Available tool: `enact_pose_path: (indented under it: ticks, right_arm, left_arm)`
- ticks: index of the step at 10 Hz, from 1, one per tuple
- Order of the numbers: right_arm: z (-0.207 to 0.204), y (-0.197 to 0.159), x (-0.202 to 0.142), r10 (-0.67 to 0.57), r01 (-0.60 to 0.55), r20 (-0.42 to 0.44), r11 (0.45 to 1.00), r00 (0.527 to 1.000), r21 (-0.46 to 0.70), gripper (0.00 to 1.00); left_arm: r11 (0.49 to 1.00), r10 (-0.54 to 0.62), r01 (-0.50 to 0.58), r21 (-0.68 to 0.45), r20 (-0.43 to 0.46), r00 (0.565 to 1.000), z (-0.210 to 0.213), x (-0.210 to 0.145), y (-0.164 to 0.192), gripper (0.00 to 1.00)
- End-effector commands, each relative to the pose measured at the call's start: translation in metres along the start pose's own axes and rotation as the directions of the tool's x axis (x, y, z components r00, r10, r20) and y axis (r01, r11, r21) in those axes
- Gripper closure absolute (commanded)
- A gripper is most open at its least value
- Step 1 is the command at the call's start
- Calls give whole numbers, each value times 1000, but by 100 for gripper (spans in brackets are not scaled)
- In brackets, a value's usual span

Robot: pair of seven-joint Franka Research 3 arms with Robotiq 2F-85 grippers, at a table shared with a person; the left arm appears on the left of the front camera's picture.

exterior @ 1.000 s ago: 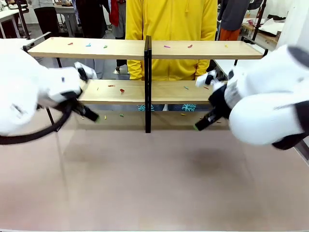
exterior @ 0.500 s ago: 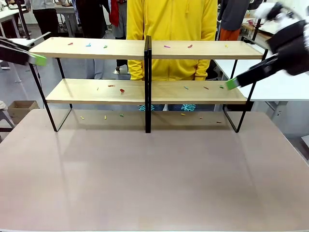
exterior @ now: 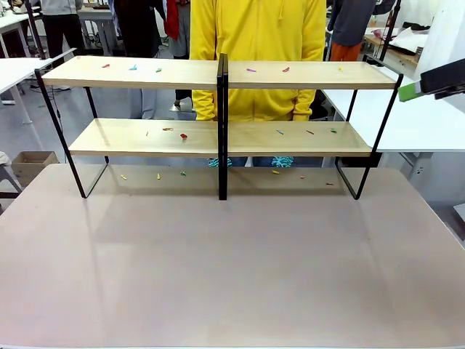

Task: Clean the shelves.
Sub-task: Pick up the Duster when the human hands it over.

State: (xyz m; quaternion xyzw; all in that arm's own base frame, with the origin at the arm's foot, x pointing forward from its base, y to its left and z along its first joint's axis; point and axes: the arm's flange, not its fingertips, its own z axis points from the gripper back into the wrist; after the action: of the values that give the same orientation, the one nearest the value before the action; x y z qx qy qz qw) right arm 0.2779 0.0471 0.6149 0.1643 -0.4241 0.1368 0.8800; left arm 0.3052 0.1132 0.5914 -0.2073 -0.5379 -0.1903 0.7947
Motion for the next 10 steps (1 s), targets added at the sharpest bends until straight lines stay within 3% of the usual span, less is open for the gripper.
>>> enact_pose_path:
  ticks: [1,2,4,6,10]
  right_arm:
    - [-30,40,-11,-76,78,17,991,997,-106,0]
    - [-36,57,-7,-91,95,31,987,995,-130,0]
    - [-49,80,-2,-63,67,31,981,998,-181,0]
    - [-53,81,2,-67,72,35,978,997,-193,0]
    - [-49,68,4,-105,114,53,967,993,-229,0]
  left_arm:
    - [967,141,-114,229,-107,984,-39,-69,-103,0]
    - [933,228,-177,312,-135,964,-48,-61,-117,0]
    - [930,203,-142,340,-151,967,-52,-55,-128,0]
    - [895,247,-172,411,-136,960,-57,-52,-140,0]
    - [922,114,-56,383,-130,985,-69,-48,-173,0]
